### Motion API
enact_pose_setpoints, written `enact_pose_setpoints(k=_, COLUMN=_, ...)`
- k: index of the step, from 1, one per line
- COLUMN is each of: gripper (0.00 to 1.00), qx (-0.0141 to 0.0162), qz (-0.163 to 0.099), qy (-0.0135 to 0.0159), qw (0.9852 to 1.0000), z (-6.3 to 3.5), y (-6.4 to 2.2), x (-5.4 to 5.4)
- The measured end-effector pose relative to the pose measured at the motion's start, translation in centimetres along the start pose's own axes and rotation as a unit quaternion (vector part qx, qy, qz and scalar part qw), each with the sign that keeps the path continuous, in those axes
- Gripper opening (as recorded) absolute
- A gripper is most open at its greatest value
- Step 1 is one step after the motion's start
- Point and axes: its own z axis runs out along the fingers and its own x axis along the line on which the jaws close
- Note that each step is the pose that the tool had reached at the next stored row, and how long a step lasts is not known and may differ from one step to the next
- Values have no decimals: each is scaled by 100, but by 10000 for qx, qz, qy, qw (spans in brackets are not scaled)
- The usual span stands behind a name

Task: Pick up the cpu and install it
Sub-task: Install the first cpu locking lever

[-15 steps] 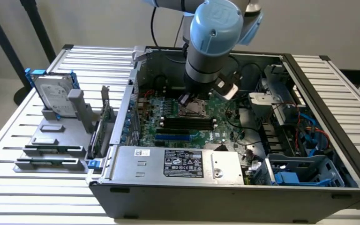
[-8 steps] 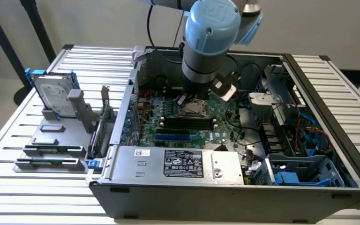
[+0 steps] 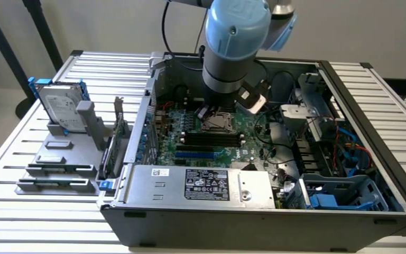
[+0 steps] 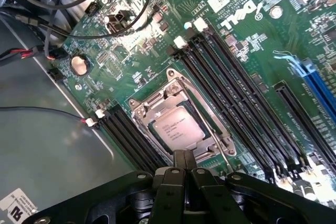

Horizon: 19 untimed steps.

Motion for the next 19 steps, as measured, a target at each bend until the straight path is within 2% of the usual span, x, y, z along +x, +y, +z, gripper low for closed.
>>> enact_pose_setpoints(k=11, gripper=11, qx=8, qz=4, qy=-6, qw=10000, z=-263, y=23, x=-42)
enact_pose_setpoints(k=16, gripper=11, qx=17, qz=11, qy=-16, qw=10000, z=-317, y=67, x=-124)
enact_pose_setpoints(k=19, gripper=11, qx=34, qz=22, qy=-30, qw=10000, z=-314, y=52, x=-182)
